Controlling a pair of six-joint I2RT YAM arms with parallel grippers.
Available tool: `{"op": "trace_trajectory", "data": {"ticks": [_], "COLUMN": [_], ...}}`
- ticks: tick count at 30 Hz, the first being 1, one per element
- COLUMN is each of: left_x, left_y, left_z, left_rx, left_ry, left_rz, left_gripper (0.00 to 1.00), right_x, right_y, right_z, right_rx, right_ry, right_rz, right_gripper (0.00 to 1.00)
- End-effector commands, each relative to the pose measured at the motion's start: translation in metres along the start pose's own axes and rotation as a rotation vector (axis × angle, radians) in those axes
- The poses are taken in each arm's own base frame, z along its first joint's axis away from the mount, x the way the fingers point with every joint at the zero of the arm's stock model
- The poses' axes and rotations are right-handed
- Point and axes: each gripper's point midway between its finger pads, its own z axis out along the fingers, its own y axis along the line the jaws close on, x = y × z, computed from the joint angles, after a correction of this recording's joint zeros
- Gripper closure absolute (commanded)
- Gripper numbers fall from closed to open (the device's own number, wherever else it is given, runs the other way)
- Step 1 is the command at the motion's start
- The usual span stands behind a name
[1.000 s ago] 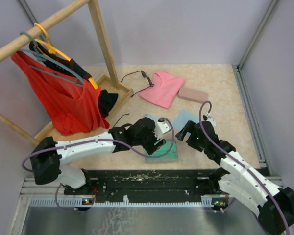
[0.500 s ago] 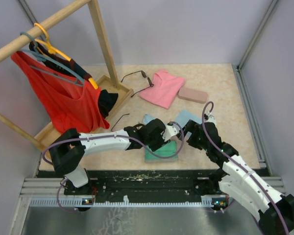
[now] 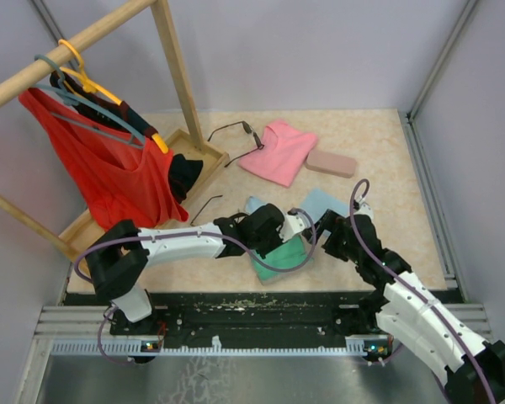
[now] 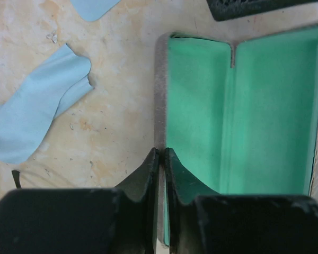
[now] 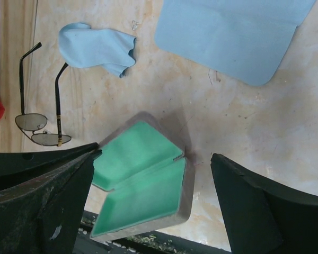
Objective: Organize the sunglasses
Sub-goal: Adjust the sunglasses case at the center of the board.
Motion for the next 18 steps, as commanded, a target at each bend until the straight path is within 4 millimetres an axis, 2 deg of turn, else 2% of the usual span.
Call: {"op": "trace_trajectory", "data": {"ticks": [1, 7, 11, 18], "left_x": [-0.004, 0.008, 0.020, 0.038], "left_y": [0.000, 0.001, 0.006, 0.008], "left_z": [-0.002, -0.003, -0.004, -0.001], "left_rx": [0.011, -0.004, -0.045, -0.101], "left_ry": [-0.037, -0.020, -0.004, 0.025], "left_rz": [-0.023, -0.084, -0.191, -0.405], "left_gripper": [0.89, 1.00, 0.99, 0.99], "right_x": [-0.009, -0.009, -0.009, -0.004], "right_y": [0.007, 0.008, 0.005, 0.006], "right_z": [-0.002, -0.003, -0.005, -0.007], "right_rx": [-0.024, -0.024, 0.001, 0.023], "right_ry": [-0.034, -0.033, -0.025, 0.028], "right_rz": [0.019, 0.030, 0.051, 0.039], "right_gripper": [0.09, 0.09, 0.09, 0.01]}}
